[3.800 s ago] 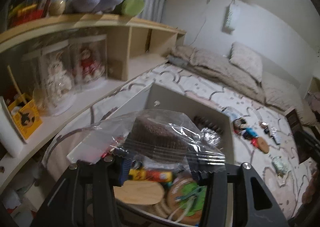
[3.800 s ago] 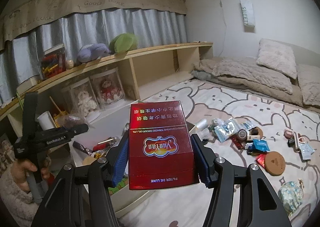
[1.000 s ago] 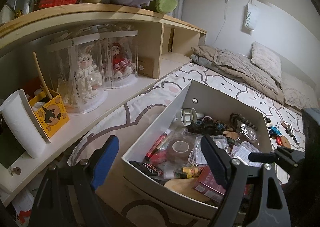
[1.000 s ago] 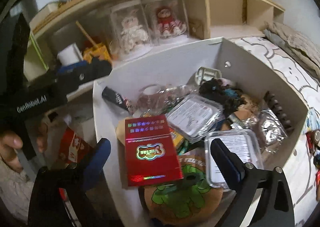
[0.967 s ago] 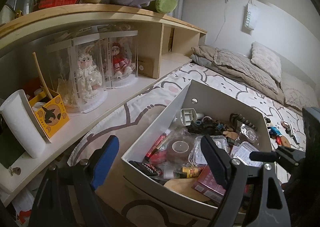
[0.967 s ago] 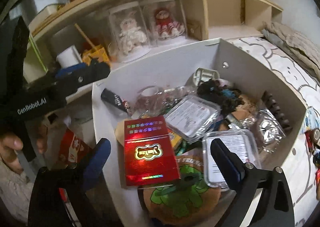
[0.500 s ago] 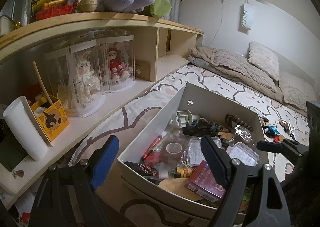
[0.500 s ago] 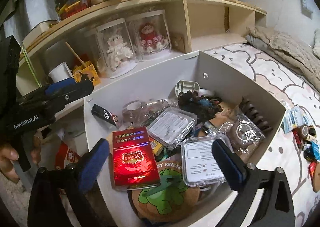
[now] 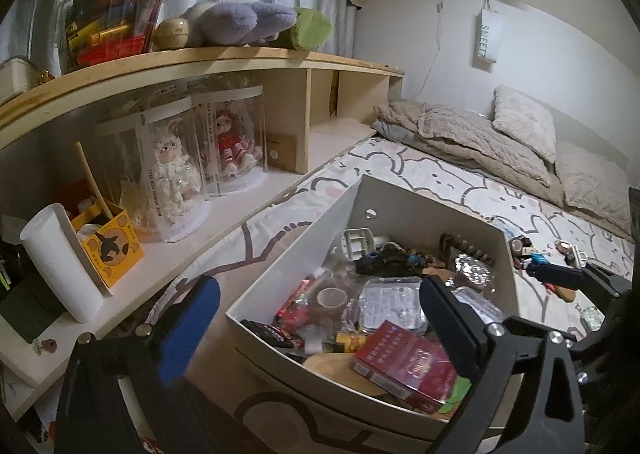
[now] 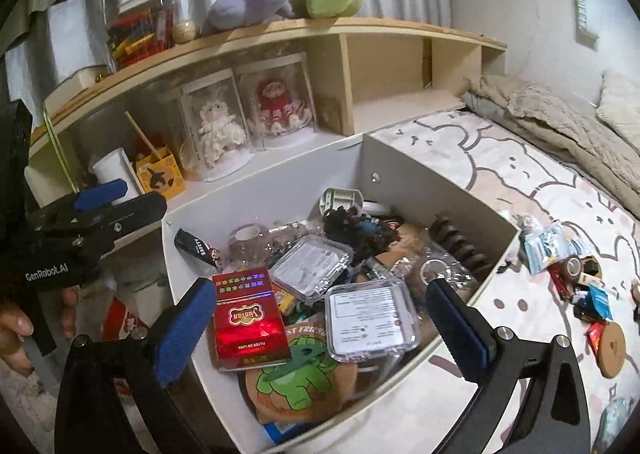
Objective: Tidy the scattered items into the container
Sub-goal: 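Withdraw both open tools up and away from the white box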
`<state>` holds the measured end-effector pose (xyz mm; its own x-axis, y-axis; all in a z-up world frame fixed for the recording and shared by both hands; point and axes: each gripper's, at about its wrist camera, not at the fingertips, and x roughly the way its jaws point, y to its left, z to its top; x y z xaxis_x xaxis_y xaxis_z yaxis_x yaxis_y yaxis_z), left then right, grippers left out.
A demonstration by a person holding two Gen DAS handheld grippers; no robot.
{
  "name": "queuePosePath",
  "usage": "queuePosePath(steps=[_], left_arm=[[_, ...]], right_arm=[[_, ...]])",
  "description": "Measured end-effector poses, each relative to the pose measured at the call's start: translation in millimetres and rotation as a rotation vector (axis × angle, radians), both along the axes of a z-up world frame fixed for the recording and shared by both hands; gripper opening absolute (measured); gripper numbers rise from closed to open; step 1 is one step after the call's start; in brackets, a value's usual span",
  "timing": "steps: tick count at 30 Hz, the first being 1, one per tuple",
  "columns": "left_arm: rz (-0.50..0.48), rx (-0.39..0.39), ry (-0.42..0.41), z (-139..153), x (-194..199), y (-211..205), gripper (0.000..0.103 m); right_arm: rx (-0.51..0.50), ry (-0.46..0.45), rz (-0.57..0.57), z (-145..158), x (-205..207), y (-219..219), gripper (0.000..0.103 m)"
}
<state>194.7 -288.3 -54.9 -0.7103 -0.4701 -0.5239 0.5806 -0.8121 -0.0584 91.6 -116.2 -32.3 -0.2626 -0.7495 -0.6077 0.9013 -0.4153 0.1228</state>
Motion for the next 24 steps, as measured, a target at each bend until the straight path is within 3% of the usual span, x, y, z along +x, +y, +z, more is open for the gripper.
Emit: queuePosePath(steps=[9, 24], left_arm=[[-0.03, -0.071, -0.016, 8.3, -0.4, 33.8, 0.103], [-0.075, -0.089, -0.012, 14.7, 6.6, 69.5, 0.103]], right_arm=[[-0.014, 0.051, -0.053, 12.3, 5.8, 33.7, 0.103], [-0.045, 0.083, -0.15, 22.5, 4.9, 89.0, 0.103]])
